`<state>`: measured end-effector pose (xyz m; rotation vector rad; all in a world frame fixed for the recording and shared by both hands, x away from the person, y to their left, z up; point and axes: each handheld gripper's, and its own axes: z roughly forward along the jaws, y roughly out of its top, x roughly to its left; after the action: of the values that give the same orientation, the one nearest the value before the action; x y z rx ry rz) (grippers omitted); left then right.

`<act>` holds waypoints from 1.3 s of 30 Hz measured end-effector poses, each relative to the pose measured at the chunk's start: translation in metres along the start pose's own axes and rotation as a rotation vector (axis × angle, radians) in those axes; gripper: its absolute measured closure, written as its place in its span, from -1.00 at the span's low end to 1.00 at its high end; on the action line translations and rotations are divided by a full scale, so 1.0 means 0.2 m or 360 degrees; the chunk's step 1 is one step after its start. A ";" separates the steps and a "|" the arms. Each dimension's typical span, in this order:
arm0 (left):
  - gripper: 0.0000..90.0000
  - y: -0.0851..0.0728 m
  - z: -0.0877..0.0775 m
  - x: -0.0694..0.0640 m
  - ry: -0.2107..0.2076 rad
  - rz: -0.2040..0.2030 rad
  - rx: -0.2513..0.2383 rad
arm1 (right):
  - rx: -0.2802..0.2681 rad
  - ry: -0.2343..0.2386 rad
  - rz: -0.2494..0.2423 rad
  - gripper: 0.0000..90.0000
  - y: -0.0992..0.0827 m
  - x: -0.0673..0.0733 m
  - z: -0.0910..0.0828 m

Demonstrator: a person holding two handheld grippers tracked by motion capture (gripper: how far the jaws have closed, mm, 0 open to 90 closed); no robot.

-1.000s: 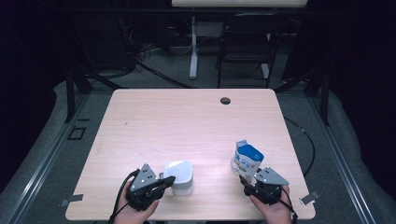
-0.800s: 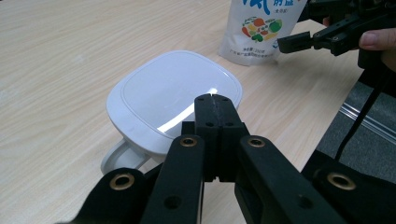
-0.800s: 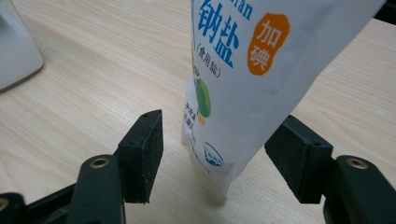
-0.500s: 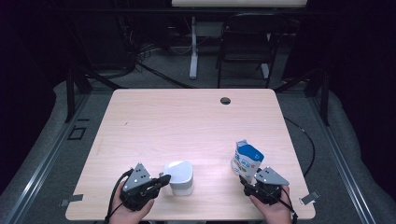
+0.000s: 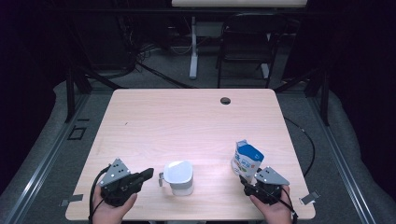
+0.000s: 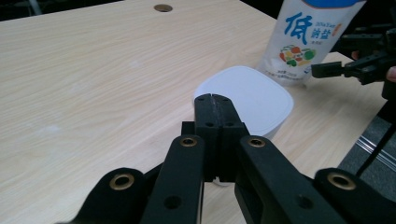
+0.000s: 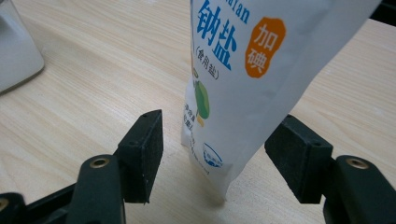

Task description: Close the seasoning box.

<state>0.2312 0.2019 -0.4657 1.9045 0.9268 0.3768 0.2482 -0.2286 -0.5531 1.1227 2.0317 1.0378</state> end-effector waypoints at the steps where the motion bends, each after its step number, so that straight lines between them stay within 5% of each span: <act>1: 1.00 -0.01 -0.01 0.02 0.0012 -0.0011 -0.0006 | 0.0001 0.0000 -0.0002 -0.18 0.00 0.00 0.00; 25: 1.00 -0.23 -0.07 0.38 0.0240 -0.0332 0.0009 | 0.0025 0.0003 -0.0015 -0.18 0.00 0.00 0.01; 33: 0.98 -0.37 -0.03 0.49 0.0334 -0.0439 0.0094 | 0.0017 0.0014 -0.0021 -0.18 0.00 0.01 0.01; 39: 0.97 -0.45 -0.01 0.54 0.0442 -0.0449 0.0157 | 0.0028 0.0013 -0.0014 -0.18 -0.01 0.01 0.02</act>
<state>0.2615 0.3054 -0.5543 1.8035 1.4020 0.4389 0.2495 -0.2270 -0.5562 1.1192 2.0541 1.0237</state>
